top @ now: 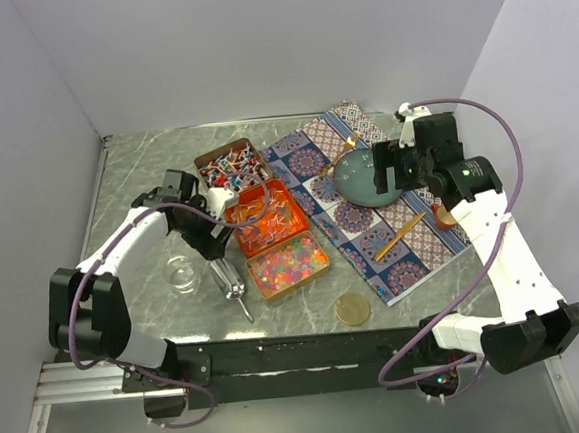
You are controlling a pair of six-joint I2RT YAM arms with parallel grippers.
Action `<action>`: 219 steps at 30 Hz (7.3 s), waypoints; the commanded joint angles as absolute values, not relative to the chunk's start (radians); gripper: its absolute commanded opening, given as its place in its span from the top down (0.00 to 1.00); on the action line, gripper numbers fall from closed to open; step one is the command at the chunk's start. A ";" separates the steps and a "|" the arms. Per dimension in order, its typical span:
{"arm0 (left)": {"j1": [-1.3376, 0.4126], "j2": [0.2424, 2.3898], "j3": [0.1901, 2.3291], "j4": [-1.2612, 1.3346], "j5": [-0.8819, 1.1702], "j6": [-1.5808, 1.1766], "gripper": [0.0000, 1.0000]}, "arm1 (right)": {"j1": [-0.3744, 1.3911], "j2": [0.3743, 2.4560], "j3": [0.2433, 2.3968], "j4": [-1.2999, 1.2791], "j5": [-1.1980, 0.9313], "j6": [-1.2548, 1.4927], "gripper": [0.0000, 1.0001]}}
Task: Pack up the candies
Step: Pick up the spatula from the center of the board, then adjust the spatula, then scoop the fake candies from the storage box.
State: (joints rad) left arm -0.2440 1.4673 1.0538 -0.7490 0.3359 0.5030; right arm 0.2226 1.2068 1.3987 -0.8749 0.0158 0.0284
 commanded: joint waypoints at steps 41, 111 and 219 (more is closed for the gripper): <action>-0.123 1.749 1.204 -1.057 0.637 0.672 0.38 | 0.190 1.186 1.336 -0.850 -0.117 -0.186 0.00; 0.021 1.184 0.900 -0.130 1.026 -0.715 0.99 | 0.799 1.525 1.410 -0.488 -0.419 -0.681 0.40; -0.331 0.897 0.354 -0.158 0.276 -0.927 0.99 | 1.111 1.957 1.566 -1.180 0.477 -1.019 1.00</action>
